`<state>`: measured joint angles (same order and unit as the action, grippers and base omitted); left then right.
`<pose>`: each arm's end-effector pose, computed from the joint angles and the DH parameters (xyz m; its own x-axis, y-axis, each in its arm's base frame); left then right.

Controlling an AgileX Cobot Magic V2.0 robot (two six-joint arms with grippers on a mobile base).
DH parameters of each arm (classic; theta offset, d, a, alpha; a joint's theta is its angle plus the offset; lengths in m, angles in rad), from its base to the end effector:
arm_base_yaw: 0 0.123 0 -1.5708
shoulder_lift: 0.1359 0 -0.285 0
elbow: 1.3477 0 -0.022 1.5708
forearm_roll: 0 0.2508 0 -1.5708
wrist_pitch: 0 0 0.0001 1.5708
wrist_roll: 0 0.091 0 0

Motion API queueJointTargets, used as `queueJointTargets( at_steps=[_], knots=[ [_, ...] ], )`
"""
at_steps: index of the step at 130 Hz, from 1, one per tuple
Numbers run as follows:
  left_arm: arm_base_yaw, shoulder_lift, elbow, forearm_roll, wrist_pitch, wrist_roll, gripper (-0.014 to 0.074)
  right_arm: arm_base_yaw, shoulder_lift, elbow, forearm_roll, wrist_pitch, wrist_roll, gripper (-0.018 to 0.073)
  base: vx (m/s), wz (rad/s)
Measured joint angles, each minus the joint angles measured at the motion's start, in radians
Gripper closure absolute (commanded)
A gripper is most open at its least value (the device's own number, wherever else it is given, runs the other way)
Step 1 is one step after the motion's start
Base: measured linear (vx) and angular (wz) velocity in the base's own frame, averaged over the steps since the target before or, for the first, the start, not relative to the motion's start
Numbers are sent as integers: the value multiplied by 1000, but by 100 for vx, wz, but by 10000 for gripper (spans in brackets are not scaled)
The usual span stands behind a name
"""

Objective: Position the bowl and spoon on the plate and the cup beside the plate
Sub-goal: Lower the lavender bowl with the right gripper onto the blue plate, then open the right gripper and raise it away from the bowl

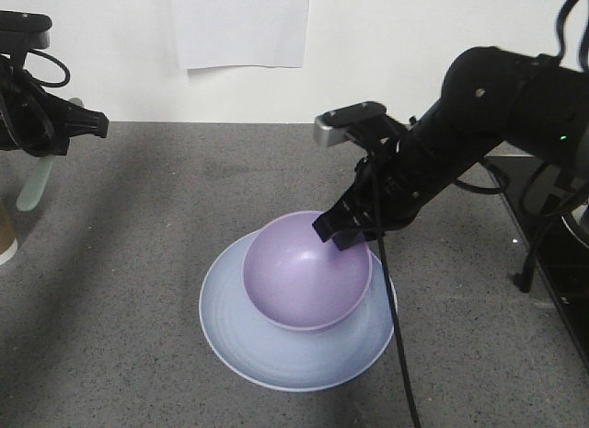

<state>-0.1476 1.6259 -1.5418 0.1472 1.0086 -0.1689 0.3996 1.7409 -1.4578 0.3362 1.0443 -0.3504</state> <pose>0.3513 -0.0408 0.3495 -0.8364 0.0342 -0.5470 0.0045 0.9984 0.0555 0.3275 0.1665 0.2857 -0.7685 -0.5073 -0.3900 -0.6089 0.7671 0.2020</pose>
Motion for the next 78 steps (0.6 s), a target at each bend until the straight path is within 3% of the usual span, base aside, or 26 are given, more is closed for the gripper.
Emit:
queueJointTargets(
  at_steps=[42,78],
  knots=[
    [0,0,0,0,0,0,604,0,75,0,7,-2,0,414,0,0],
    [0,0,0,0,0,0,604,0,112,0,10,-19,0,270,0,0]
  ],
)
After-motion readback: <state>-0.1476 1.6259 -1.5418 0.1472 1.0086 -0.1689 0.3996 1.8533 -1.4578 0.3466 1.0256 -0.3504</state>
